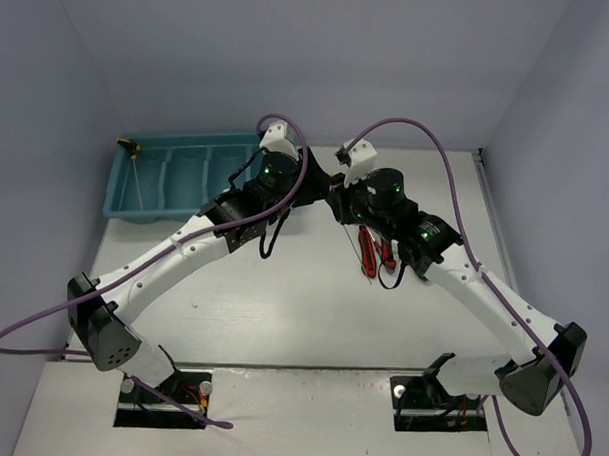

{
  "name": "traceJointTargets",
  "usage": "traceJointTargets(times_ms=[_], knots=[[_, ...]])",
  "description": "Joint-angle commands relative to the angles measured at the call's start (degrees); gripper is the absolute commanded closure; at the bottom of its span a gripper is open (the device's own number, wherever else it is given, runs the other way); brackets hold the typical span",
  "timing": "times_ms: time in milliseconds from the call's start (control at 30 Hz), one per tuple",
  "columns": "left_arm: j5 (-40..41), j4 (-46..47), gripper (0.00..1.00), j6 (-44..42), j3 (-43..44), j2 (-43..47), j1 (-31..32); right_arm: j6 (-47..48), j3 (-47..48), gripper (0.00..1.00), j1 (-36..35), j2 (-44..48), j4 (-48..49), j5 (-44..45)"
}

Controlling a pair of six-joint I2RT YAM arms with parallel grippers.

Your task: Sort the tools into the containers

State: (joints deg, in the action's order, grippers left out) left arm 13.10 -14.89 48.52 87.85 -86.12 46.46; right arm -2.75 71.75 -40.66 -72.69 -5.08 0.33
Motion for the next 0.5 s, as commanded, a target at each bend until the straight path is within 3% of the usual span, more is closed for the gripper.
traceJointTargets(times_ms=[0, 200, 333, 367, 433, 467], knots=[[-2.15, 1.18, 0.62, 1.01, 3.36, -0.11, 0.38, 0.52, 1.2, 1.0, -1.38, -0.64, 6.34, -0.59], [-3.14, 1.71, 0.97, 0.56, 3.76, -0.39, 0.38, 0.29, 1.2, 1.0, -2.07, -0.96, 6.49, 1.04], [-3.06, 1.39, 1.0, -1.05, 3.59, 0.1, 0.24, 0.09, 1.03, 0.99, -2.4, -0.96, 6.58, 1.14], [-2.76, 1.22, 1.0, -1.85, 3.45, 0.4, 0.04, -0.04, 1.03, 0.9, -2.37, -0.93, 6.58, 1.04], [-2.24, 0.87, 1.0, -3.11, 3.08, 1.56, -1.01, -0.22, 0.89, 0.54, -2.31, -0.8, 6.51, 0.64], [-2.14, 0.77, 1.0, -4.28, 2.42, 2.11, -1.8, -0.48, 0.73, 0.42, -2.37, -0.67, 6.49, 0.43]])
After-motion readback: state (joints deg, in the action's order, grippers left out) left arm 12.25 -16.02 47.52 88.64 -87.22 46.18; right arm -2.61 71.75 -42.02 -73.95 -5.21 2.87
